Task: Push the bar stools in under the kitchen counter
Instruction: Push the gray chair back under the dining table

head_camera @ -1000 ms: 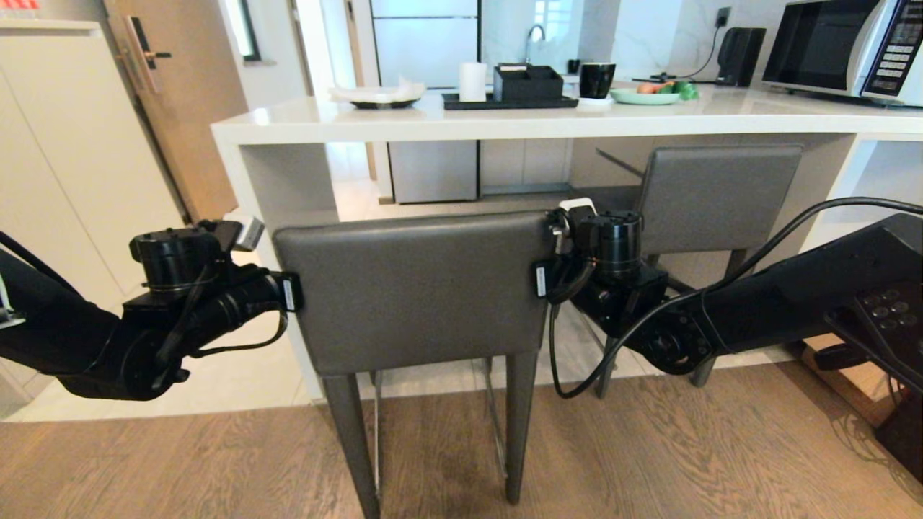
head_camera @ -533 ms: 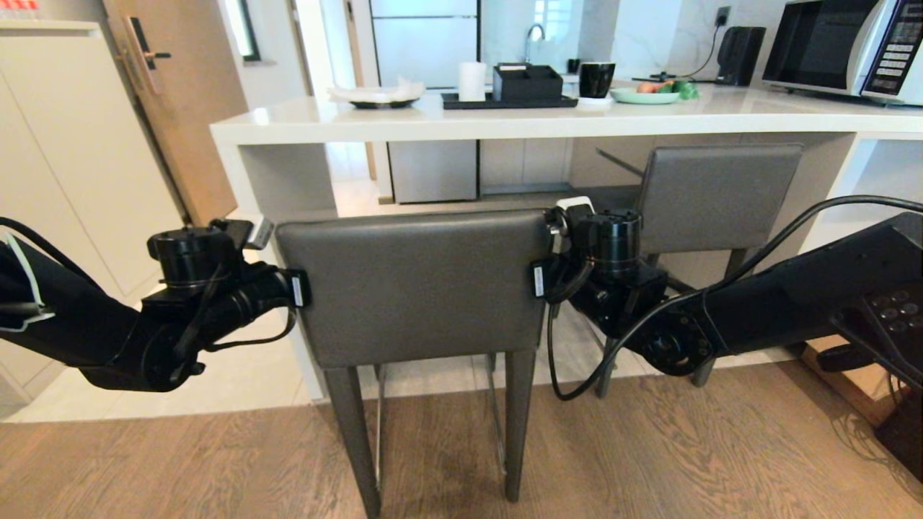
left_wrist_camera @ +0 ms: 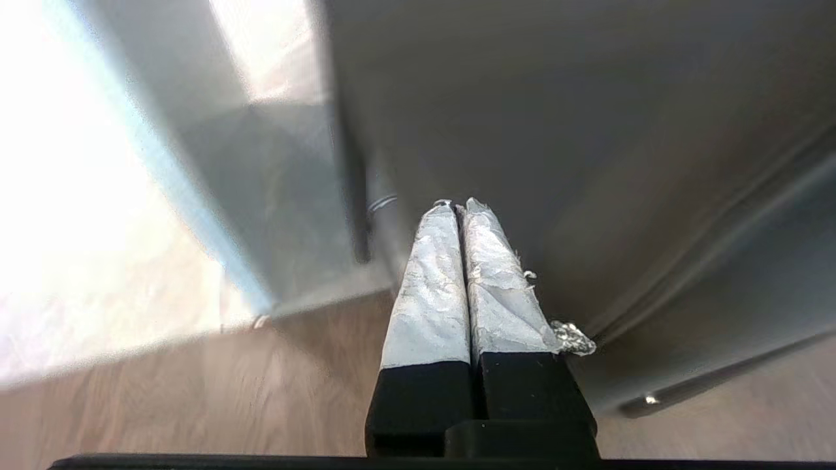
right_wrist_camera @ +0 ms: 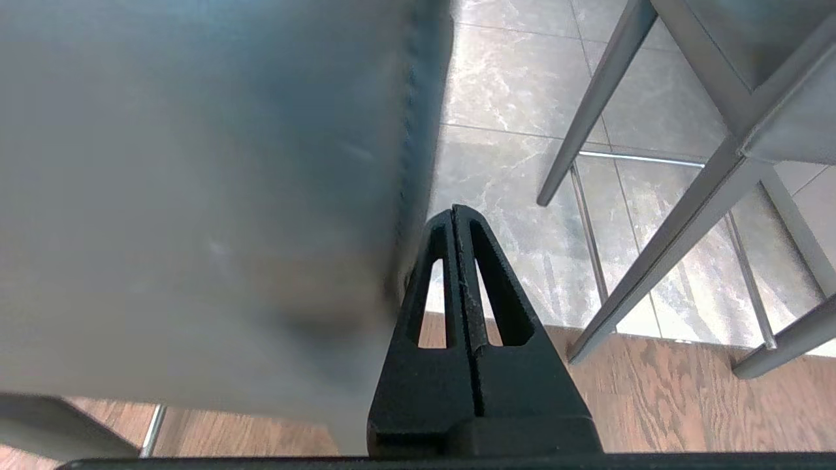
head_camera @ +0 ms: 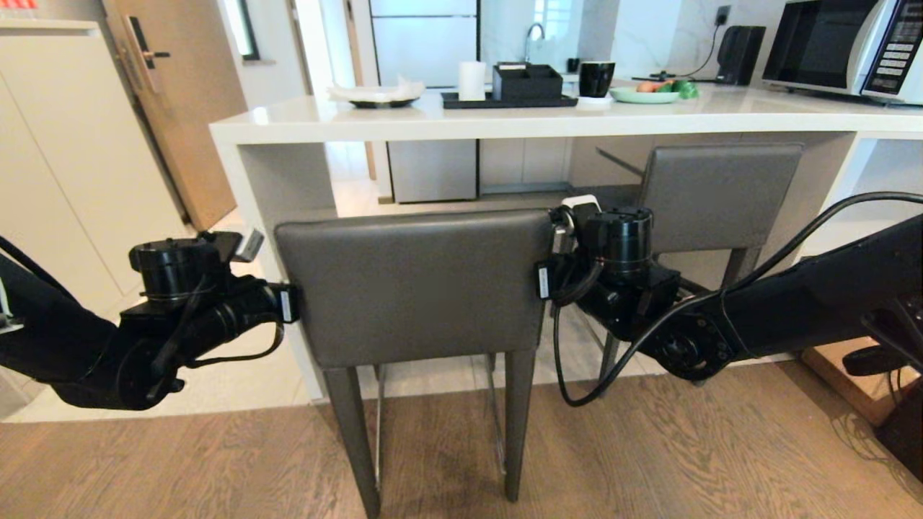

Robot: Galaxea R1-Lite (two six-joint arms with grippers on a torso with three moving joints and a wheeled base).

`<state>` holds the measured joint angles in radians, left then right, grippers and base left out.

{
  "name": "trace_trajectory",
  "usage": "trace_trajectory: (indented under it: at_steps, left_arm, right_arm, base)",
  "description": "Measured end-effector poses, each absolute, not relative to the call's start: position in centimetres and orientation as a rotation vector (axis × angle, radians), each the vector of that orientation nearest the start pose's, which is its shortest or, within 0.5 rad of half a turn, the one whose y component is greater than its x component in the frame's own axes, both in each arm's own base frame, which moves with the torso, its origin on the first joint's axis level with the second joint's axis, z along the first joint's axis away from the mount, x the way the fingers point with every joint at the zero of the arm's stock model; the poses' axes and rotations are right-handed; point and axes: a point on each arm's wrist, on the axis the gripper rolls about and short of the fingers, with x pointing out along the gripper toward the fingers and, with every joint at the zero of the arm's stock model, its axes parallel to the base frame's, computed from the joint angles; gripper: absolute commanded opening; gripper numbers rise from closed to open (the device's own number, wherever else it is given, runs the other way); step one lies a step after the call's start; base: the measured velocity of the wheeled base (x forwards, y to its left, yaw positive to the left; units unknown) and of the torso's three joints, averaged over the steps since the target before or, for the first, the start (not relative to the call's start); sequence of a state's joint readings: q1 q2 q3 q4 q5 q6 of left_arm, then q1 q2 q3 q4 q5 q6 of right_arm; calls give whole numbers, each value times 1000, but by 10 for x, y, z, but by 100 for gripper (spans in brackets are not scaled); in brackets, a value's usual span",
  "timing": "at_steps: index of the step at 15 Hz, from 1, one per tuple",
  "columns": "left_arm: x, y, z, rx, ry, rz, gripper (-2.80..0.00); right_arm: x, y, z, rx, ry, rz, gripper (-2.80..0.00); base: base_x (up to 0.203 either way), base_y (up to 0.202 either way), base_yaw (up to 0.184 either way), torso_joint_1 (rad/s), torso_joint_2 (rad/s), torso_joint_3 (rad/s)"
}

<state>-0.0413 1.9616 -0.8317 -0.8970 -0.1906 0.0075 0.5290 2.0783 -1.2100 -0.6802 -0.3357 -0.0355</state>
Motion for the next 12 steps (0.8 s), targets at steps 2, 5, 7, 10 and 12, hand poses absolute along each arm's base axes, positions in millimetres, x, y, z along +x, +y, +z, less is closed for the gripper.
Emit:
trace_trajectory:
  at_steps: [2,5,7,10,12]
  left_arm:
    - [350,-7,128,-14,240,-145,-280]
    - [339,2,136,-29,210,-95,-280]
    - [322,8,144,-40,189,-76,-280]
    - [281,6,165,-57,139,-100,-280]
    - [245,-3,187,-61,81,-144,-280]
  right_arm:
    - [360,192,162,-111,170,174,-280]
    - [356,168,173,-101,163,124,-280]
    - [345,151,181,-87,162,95,-280]
    - [310,125,202,-71,140,59,-280]
    - [272,107,224,-58,89,23,-280]
  base:
    - [0,0,0,0,0,0]
    - [0,0,0,0,0,0]
    - [0,0,0,0,0,0]
    - [0,0,0,0,0,0]
    - [0,0,0,0,0,0]
